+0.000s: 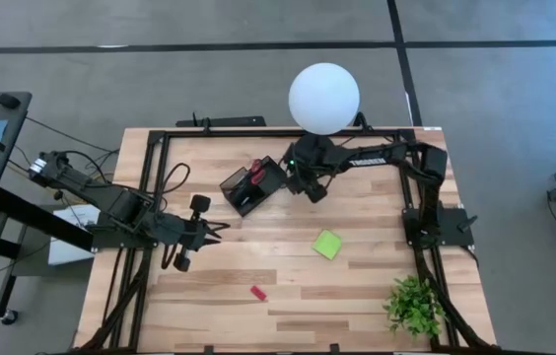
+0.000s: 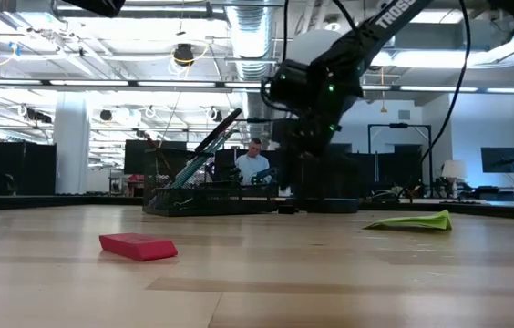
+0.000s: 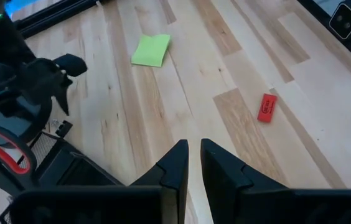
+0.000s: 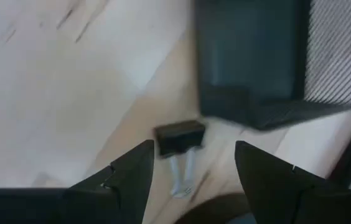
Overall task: Pick and place office supplies into organizer
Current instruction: Put the black binder clip into the black desk organizer
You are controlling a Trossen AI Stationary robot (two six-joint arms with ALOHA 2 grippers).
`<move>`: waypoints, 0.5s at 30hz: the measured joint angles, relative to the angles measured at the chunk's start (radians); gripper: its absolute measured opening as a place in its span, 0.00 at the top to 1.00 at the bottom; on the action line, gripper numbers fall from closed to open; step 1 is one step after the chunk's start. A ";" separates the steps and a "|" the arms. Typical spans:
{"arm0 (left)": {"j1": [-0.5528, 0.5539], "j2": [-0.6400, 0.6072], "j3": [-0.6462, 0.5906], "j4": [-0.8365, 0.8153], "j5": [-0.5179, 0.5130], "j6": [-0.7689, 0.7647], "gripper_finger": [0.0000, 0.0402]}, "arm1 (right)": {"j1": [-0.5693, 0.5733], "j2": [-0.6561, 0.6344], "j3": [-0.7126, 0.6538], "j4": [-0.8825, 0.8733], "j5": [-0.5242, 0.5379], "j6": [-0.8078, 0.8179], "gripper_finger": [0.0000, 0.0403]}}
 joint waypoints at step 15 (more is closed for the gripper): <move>-0.001 0.000 0.000 -0.051 0.000 -0.101 0.90 | -0.006 0.071 0.093 -0.002 -0.057 -0.036 0.46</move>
